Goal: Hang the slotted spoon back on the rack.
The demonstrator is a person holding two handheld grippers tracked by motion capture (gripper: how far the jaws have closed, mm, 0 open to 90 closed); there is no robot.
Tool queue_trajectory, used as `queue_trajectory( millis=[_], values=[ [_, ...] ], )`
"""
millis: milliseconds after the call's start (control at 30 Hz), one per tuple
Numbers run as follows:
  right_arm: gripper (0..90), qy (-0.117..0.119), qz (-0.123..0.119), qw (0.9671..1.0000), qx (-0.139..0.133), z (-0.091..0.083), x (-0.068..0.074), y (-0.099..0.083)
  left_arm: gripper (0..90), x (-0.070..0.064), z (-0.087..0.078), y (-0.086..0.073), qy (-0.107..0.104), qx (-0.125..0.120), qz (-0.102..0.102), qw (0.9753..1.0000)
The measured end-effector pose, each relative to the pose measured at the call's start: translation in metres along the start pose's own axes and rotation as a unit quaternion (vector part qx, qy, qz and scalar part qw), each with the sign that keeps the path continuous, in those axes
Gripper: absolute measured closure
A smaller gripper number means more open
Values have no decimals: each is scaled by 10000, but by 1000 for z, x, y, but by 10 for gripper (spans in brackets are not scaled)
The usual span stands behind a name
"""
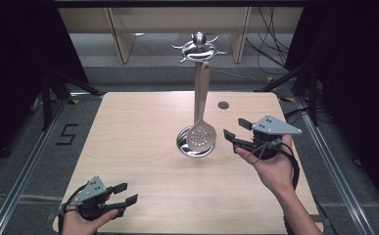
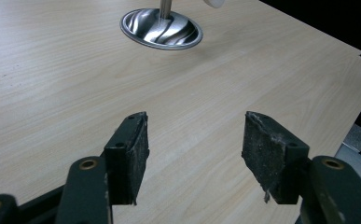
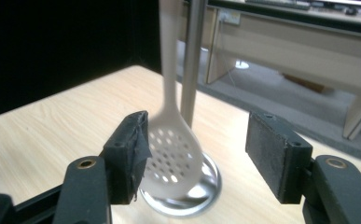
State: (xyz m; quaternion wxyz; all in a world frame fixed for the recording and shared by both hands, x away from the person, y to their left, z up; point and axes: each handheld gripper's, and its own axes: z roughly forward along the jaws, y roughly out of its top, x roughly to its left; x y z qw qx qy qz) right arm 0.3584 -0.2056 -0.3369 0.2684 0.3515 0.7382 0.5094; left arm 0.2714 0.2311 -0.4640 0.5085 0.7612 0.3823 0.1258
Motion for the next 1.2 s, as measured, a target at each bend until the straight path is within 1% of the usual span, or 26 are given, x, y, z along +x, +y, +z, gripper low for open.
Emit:
queue_trajectory(
  millis=[33, 167, 200, 267, 367, 400, 433, 467, 500, 533, 567, 600, 667, 700, 767, 800, 833, 867, 900, 933, 967, 1033, 1067, 1100, 1133, 1200],
  values=[
    [395, 20, -34, 10000, 13, -1, -2, -3, 402, 0, 0, 0, 25, 9, -1, 10000],
    [391, -39, 106, 9998, 186, -9, -5, -21, 402, 0, 0, 0, 20, 11, -4, 10000],
    [392, -59, 16, 9999, 154, -10, -7, -26, 402, 0, 0, 0, 47, 50, 35, 10000],
    [391, -48, 183, 9994, 297, -13, -6, -37, 402, 0, 0, 0, 42, 53, 40, 10000],
    [388, -73, 206, 9988, 443, -14, -8, -51, 402, 0, 1, 0, 32, 56, 88, 9999],
    [387, -102, 282, 9981, 541, -15, -8, -57, 401, 0, 1, 0, 33, 60, 86, 9999],
    [386, -91, 191, 9980, 598, -15, -11, -60, 401, 1, 2, 0, -35, 15, 67, 10000],
    [386, -126, 261, 9975, 637, -14, -11, -65, 401, 0, 2, 0, -29, 10, 65, 10000],
    [385, -105, 231, 9970, 738, -15, -12, -70, 401, 1, 2, 0, -28, 12, 66, 10000],
    [384, -131, 295, 9964, 781, -14, -12, -75, 402, 0, 2, 0, -29, 9, 61, 10000],
    [384, -125, 276, 9965, 780, -13, -13, -79, 401, 0, 2, 0, -21, 15, 52, 10000],
    [383, -139, 424, 9949, 902, -14, -11, -85, 401, 0, 2, 0, -21, 22, 58, 10000],
    [382, -123, 431, 9943, 970, -12, -12, -95, 401, 0, 2, 0, -13, 37, 31, 10000],
    [381, -149, 331, 9944, 992, -12, -14, -99, 401, 0, 2, 0, -15, 35, 23, 10000],
    [379, -111, 417, 9931, 1091, -12, -15, -106, 401, 0, 2, 0, -36, 10, 56, 10000],
    [375, -149, 470, 9926, 1106, -12, -15, -111, 401, 0, 2, 0, -38, 9, 59, 10000],
    [372, -201, 434, 9926, 1120, -13, -16, -113, 401, 0, 1, 0, 5, 30, 67, 10000],
    [368, -203, 594, 9907, 1205, -14, -14, -116, 401, 0, 1, 0, -4, 34, 84, 10000],
    [370, -191, 503, 9920, 1139, -13, -17, -120, 401, -1, 0, 0, -5, 38, 37, 10000],
    [375, -259, 740, 9893, 1234, -16, -14, -122, 401, -1, 0, 0, -15, 39, 48, 10000],
    [379, -255, 548, 9913, 1170, -16, -19, -124, 401, -1, 0, 1, -37, 20, 80, 10000],
    [383, -320, 585, 9908, 1173, -18, -20, -126, 401, -1, 0, 1, -38, 49, 79, 9999],
    [383, -303, 668, 9908, 1134, -18, -19, -127, 401, -1, 1, 1, -54, 54, 75, 9999],
    [383, -330, 638, 9911, 1122, -19, -21, -127, 401, -1, 1, 1, -80, 48, 117, 9999],
    [383, -331, 714, 9908, 1097, -19, -20, -127, 401, -1, 1, 1, -84, 54, 115, 9999],
    [383, -355, 487, 9926, 1054, -19, -24, -128, 401, -2, 2, 1, -84, 39, 36, 10000]
  ],
)
